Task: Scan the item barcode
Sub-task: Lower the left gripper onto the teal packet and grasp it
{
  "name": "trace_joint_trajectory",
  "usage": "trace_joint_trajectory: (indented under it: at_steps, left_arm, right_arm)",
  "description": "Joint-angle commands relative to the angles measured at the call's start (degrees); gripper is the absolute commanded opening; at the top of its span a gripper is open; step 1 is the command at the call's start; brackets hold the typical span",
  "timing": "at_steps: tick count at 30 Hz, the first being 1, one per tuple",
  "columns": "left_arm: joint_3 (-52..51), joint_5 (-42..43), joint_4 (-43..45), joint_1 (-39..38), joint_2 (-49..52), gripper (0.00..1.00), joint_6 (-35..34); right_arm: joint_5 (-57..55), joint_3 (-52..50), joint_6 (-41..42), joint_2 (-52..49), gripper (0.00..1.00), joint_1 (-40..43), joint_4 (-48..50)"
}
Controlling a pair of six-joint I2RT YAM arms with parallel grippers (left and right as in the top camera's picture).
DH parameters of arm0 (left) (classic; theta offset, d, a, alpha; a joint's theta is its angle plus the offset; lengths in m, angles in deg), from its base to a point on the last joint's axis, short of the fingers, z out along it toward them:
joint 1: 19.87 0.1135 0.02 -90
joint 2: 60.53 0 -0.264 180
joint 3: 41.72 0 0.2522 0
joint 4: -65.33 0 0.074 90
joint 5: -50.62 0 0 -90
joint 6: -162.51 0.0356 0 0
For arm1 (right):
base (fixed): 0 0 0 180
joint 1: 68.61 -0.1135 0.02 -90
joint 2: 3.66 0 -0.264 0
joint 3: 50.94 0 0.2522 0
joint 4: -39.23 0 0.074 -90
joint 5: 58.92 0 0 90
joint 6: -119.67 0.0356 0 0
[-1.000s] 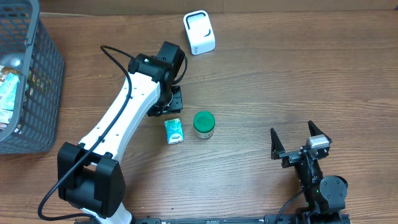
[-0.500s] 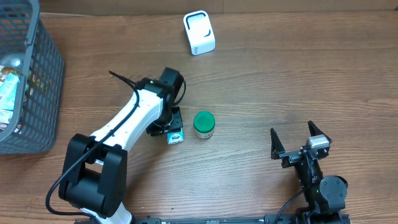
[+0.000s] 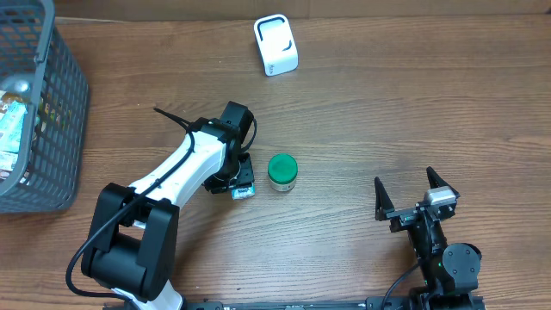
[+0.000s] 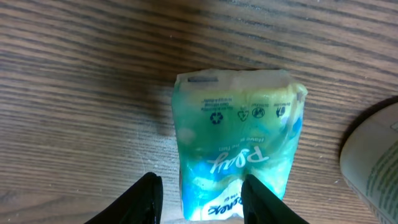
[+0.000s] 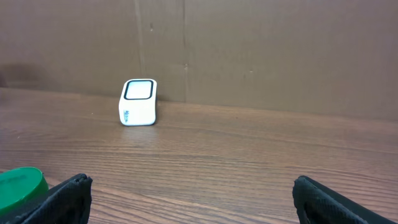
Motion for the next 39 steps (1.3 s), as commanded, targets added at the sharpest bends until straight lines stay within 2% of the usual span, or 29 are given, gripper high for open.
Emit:
trace_joint_trajectory:
  at_steps: [1,10,39]
  left_arm:
    - [-0.61,0.63,0.48,0.31,0.39,0.43,-1.16]
    - [-0.63,2.93,0.5,3.54,0.39,0.38,-1.11]
    - [-0.85,3.5,2.08,3.54,0.39,0.34,-0.26]
  right_arm:
    - [-0.31,-0.59,-0.22,0.42,1.0,0.37,0.24]
    - [-0.31,-0.59,-0.22,0.42,1.0,0.37,0.24]
    - [-0.31,-0.59,-0.22,0.42,1.0,0.37,0.24]
